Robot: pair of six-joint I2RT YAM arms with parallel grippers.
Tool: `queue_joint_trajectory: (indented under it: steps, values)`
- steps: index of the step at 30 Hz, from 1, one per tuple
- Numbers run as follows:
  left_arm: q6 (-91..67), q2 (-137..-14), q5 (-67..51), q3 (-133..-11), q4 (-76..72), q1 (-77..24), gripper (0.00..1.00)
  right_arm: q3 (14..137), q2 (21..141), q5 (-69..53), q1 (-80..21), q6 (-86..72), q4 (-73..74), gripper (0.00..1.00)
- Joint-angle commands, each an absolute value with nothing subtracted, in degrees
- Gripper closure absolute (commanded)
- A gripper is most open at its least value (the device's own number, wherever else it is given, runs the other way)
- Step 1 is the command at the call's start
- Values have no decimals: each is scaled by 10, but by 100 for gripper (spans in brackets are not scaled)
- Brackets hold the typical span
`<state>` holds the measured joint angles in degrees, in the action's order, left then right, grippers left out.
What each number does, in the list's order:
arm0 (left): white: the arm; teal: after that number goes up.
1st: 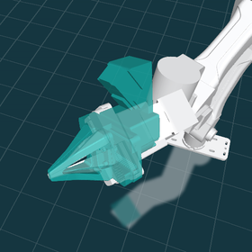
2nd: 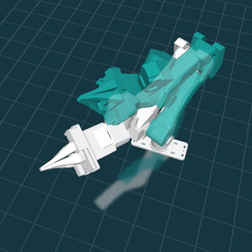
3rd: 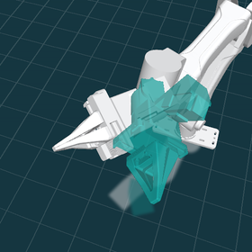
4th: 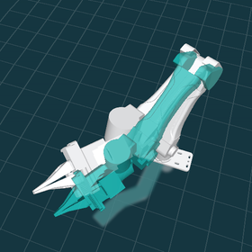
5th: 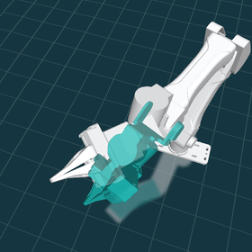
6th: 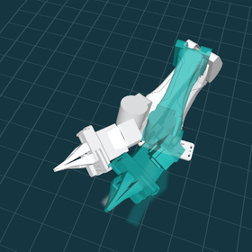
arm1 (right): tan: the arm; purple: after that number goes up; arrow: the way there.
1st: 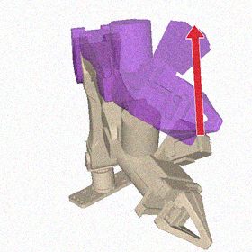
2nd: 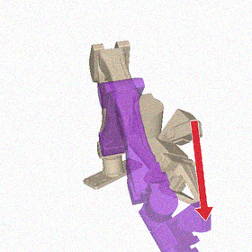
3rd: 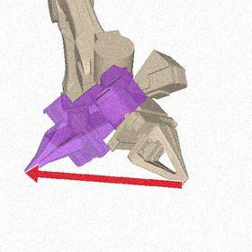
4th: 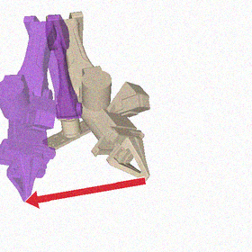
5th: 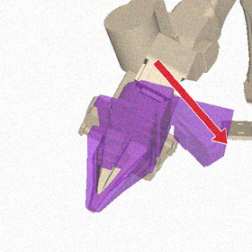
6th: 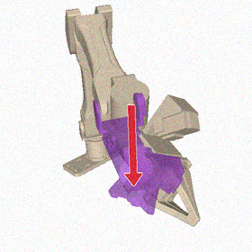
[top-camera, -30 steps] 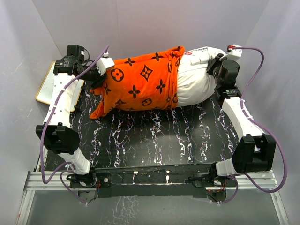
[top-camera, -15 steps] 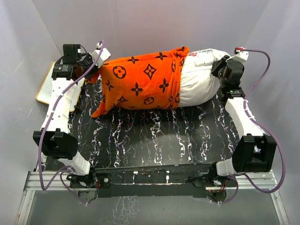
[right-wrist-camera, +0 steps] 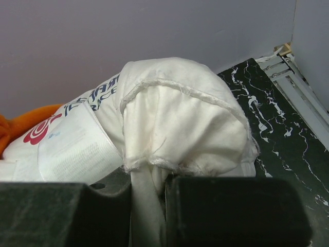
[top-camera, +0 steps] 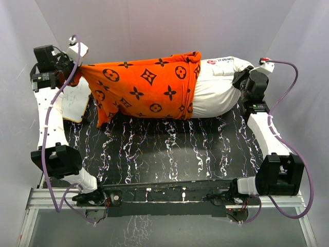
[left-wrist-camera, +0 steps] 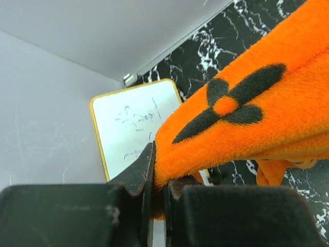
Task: Remove the pillowcase from the pillow
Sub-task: Remove the pillow from the pillowcase.
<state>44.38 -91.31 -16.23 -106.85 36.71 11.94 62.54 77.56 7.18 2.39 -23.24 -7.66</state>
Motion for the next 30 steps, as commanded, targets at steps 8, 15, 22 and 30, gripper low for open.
queue_joint_trajectory:
  steps: [8,15,22,30]
  values:
    - [458,-886,-96,-1068,329,324,100,605,758,178,132,-266,-97,91]
    - [463,-875,-150,-1035,342,380,100,620,771,139,146,-293,-85,91]
    - [459,-887,-242,-1093,526,219,48,656,782,55,100,-292,-83,92]
    - [404,-950,-314,-1297,652,10,11,672,753,46,72,-273,-64,92]
